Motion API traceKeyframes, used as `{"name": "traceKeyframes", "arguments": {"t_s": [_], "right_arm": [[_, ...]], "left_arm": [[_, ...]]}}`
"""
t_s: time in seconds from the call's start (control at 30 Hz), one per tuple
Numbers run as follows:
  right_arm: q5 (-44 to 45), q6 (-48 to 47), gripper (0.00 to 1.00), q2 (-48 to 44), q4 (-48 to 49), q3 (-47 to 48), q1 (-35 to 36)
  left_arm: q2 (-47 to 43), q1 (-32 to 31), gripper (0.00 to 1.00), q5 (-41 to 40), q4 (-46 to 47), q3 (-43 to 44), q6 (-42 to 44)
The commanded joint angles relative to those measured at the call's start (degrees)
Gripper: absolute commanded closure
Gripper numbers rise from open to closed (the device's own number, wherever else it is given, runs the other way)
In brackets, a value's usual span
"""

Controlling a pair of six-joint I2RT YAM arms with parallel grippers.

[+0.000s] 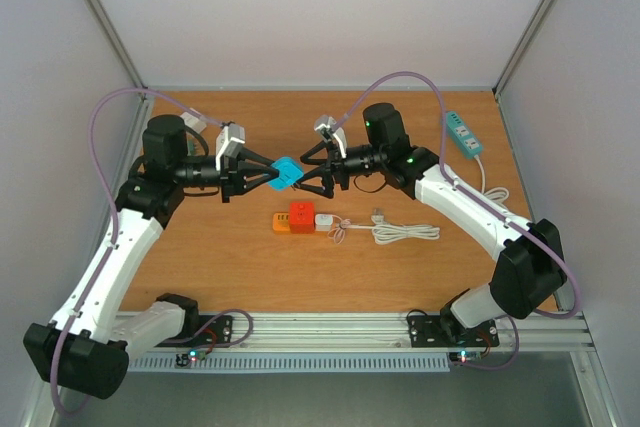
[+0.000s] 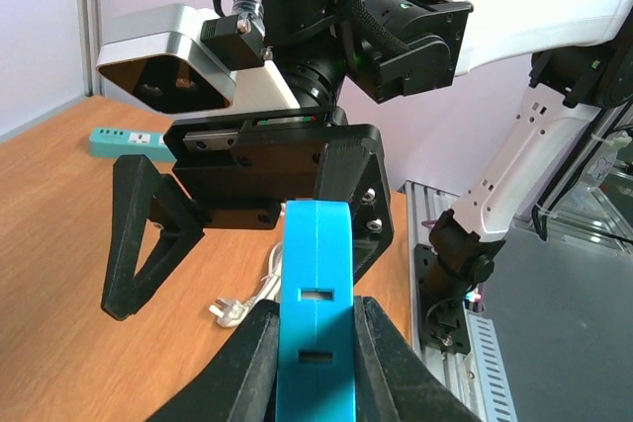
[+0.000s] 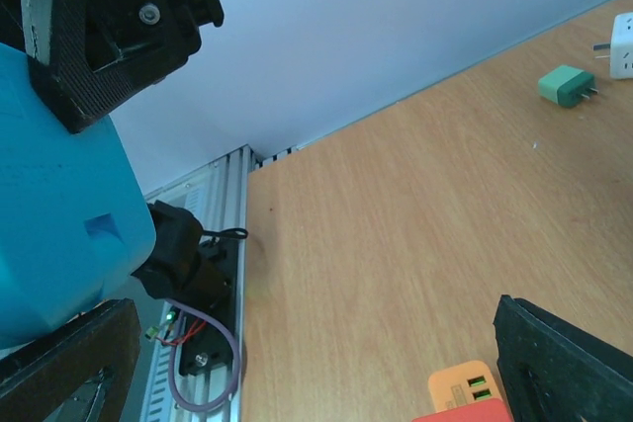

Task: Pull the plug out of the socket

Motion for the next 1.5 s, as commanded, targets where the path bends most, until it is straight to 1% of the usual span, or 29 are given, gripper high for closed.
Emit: {"name": "traceKeyframes", "arguments": {"t_s": [0.0,0.1,0.27,0.97,1.13,1.3,1.47], "right_arm": [[1.4,2.8,0.01,-1.7,2.8,-0.1,1.1],[1.5,3.7,0.02,-1.4,3.5,0.2,1.4],[1.6,3.3,0.02,-1.6,3.1,0.7,2.0],[0.5,3.0,0.02,-2.7,1.5,1.6,2.2],[2.8,3.8,0.02,-2.9,1.9,1.8,2.2],[6.9,5.5,0.03,-2.3,3.7,2.0,2.2],[11.6,6.0,0.03,-1.4,4.7,1.9,2.2]], "left_arm": [[-1.5,0.4,0.99,2.2,7.6,-3.1,-3.8],[-1.1,0.4,0.99,2.9,12.7,-5.0,-8.5],[-0.5,0.4,0.99,3.0,15.2,-5.4,-12.4],[0.7,0.4,0.99,1.8,16.3,-6.9,-12.6],[1.0,0.5,0.99,2.2,17.5,-7.3,-13.2],[0.6,0.4,0.99,3.0,20.6,-8.9,-16.0],[0.2,0.4,0.99,4.1,20.9,-9.2,-16.6]]}}
